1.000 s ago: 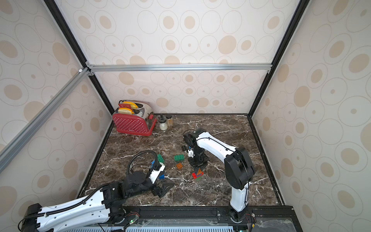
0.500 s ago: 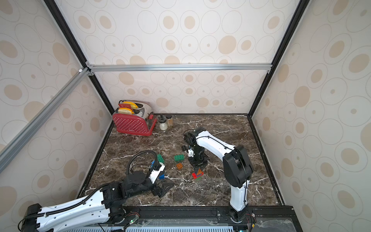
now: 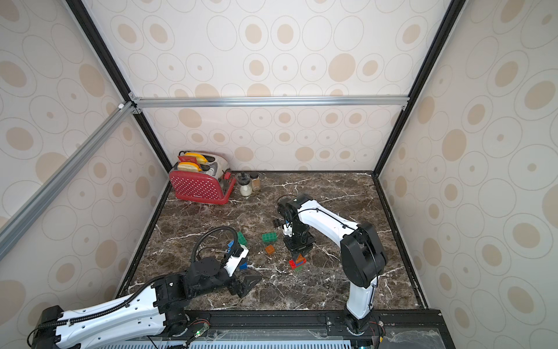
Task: Assemble the letter f with lego
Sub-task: Assemble the lego brick with the lego brick.
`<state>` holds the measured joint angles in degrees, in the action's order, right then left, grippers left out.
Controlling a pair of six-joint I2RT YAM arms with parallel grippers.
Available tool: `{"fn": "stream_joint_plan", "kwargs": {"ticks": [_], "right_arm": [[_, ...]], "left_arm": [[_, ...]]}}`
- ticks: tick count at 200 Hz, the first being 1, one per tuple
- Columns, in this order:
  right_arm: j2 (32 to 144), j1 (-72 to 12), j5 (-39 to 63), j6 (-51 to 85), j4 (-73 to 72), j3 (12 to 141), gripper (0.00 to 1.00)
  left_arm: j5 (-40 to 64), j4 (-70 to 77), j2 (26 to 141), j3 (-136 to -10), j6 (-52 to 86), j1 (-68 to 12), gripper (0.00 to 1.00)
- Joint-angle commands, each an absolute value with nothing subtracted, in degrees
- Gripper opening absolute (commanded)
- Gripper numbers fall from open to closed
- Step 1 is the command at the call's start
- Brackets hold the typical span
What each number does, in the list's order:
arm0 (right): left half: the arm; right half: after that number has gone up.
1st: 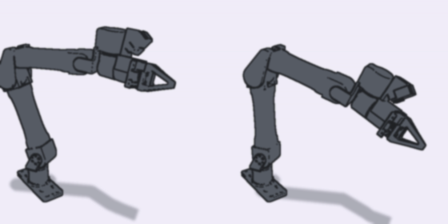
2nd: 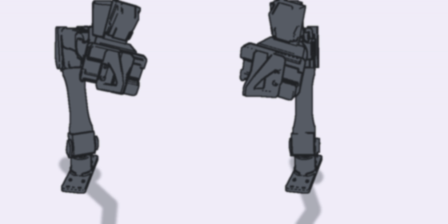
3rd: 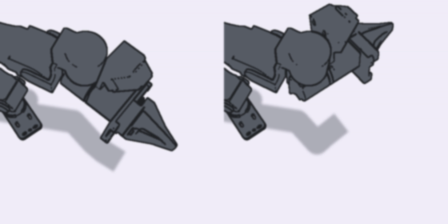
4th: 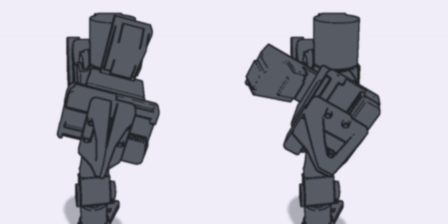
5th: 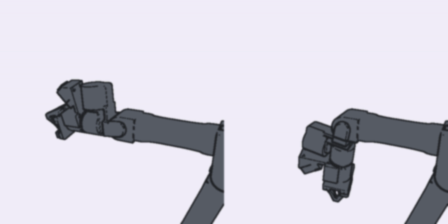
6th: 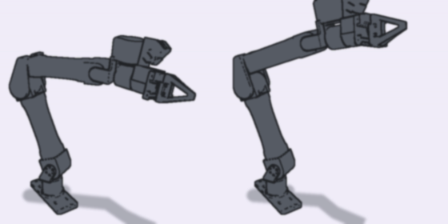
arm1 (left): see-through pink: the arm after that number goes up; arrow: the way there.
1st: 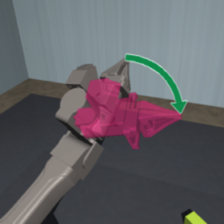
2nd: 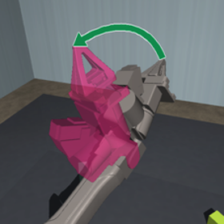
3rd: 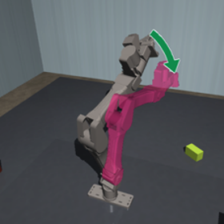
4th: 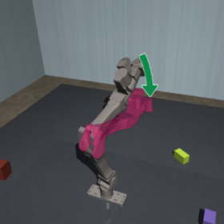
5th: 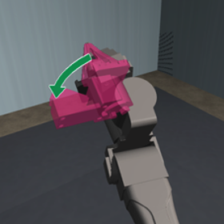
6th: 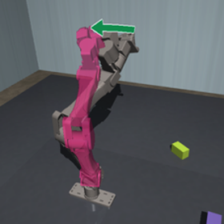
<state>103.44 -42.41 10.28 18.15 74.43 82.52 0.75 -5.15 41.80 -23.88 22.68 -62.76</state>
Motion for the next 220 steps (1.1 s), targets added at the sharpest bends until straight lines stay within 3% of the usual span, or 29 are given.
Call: {"fn": "stream_joint_plan", "kwargs": {"ticks": [1,75,220], "right_arm": [[104.92,-42.70,7.12,18.81,67.42,79.46,0.36],[104.08,-43.35,7.03,20.17,63.72,75.46,0.35],[99.42,-43.59,5.94,20.57,69.17,84.16,0.52]], "left_arm": [[-0.34,-6.04,41.58,-26.37,22.85,-63.32,0.97],[-1.05,-6.67,41.58,-26.44,23.11,-63.36,0.97],[-4.46,-8.55,40.39,-26.72,23.73,-63.36,0.98]]}}
